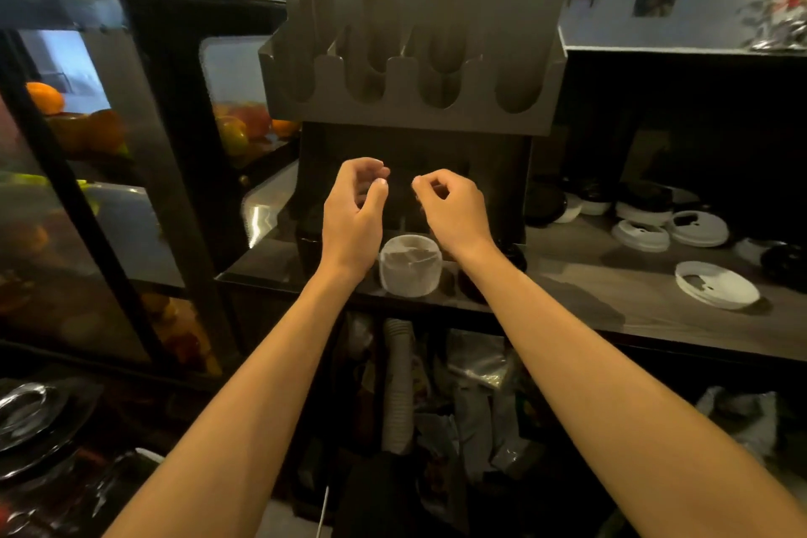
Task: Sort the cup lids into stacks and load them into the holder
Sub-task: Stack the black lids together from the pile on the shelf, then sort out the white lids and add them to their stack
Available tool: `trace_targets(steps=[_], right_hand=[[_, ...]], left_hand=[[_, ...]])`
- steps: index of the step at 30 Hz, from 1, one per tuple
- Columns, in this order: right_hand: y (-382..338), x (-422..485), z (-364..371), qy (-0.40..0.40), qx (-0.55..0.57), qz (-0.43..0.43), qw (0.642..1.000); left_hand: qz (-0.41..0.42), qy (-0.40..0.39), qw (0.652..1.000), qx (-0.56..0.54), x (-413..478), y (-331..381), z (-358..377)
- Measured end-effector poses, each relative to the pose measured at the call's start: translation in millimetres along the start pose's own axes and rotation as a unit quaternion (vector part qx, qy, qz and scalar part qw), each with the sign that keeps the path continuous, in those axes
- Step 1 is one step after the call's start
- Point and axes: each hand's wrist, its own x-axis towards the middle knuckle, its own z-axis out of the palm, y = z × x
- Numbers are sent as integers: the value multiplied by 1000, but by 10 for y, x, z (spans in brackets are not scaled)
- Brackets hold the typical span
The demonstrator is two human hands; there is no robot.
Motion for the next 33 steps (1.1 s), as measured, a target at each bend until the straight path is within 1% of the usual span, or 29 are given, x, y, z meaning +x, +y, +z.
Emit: trace_targets(steps=[5,10,16,18,19,21,23,24,25,28,31,33], right_hand=[[326,-108,-675,60,4,-13,998],[729,-231,-1423,106,-27,11,994],[1243,-428,-2270,146,-105,68,981],[1441,-484,-2503,148,-173,92,969],[1550,-512,-2613,139,-235,111,956],[1766,-565,-2797,82,-345,169,920],[1916,-588,-2916,1,-369,248,896],[1967,-577,-2953,-33,-358,283,889],[2007,-548,-2975,-56,-347,299,887],[2078,-429,-2957,-85,-352,275,891],[2158,-299,-2966,-67,-370,238,895],[2217,-200,-2989,-56,-371,225,899]], left_hand=[[2,-69,996,-56,-226,233,652],[12,-160,984,-76,-474,427,1410],[-19,-234,967,-96,-787,569,2307],[-24,-251,964,-83,-875,559,2568],[-31,-259,963,-74,-906,541,2694],[-47,-275,959,-44,-942,492,2934],[-64,-293,954,1,-933,445,3162],[-74,-299,951,28,-905,430,3270],[-84,-301,948,57,-865,422,3372],[-99,-301,937,146,-693,341,3667],[-107,-315,924,188,-554,192,3901],[-96,-316,918,218,-476,86,4024]])
